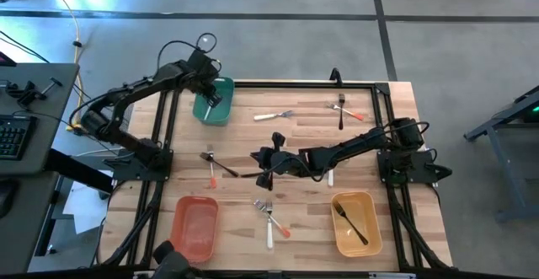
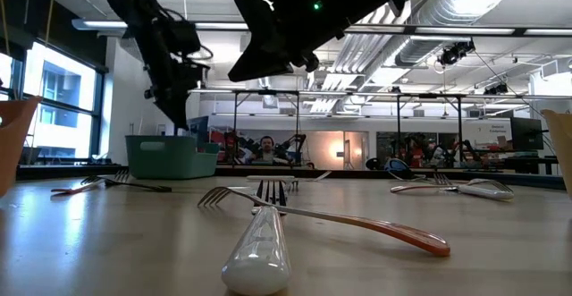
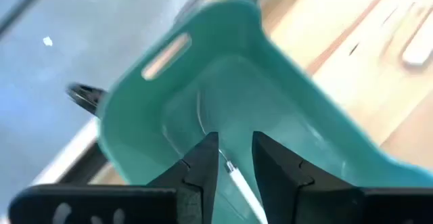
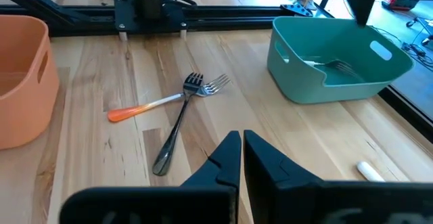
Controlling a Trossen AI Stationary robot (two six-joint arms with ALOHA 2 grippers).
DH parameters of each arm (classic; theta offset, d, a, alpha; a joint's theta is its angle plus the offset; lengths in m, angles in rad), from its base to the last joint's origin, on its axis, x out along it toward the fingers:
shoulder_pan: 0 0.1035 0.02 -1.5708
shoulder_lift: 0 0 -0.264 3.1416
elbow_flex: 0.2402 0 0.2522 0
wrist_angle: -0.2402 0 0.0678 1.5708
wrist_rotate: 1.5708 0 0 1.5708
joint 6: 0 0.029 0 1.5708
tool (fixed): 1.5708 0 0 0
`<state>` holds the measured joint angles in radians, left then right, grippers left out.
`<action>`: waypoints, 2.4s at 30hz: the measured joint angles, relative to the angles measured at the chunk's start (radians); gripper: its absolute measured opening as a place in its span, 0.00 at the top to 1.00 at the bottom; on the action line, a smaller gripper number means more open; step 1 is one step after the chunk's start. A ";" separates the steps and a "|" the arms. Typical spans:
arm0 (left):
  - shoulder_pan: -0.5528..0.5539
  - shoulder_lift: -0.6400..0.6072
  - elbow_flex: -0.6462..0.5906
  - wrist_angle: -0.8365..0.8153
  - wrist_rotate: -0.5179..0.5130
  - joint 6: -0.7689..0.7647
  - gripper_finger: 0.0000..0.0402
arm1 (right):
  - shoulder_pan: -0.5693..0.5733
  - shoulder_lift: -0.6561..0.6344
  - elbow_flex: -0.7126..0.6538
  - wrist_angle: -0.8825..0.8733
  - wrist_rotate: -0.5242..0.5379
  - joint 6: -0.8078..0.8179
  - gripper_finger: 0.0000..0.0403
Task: Sort silverware by color (type)
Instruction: Put the orange fork into the orange bin
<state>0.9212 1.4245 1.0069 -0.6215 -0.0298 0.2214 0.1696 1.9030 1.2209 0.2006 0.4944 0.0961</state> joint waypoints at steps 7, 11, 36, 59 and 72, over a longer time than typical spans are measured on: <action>-0.025 -0.210 -0.077 0.062 0.158 -0.026 0.97 | 0.000 0.000 0.000 -0.010 0.000 -0.053 1.00; -0.059 -0.356 -0.206 0.176 0.314 -0.039 0.99 | 0.000 0.000 -0.001 -0.047 0.009 -0.064 1.00; -0.606 -0.936 -0.836 1.052 0.477 -0.332 1.00 | -0.009 -0.048 -0.325 0.612 -0.215 -0.135 1.00; -0.709 -0.893 -0.846 1.068 0.461 -0.271 1.00 | 0.041 -0.605 -0.324 -0.665 -0.137 0.486 0.83; -0.708 -0.893 -0.846 1.066 0.461 -0.272 1.00 | -0.069 -0.471 -0.325 -1.149 -0.240 0.440 0.65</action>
<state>0.2131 0.5320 0.1608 0.4446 0.4316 -0.0502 0.1006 1.4318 0.8963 -0.9483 0.2544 0.5361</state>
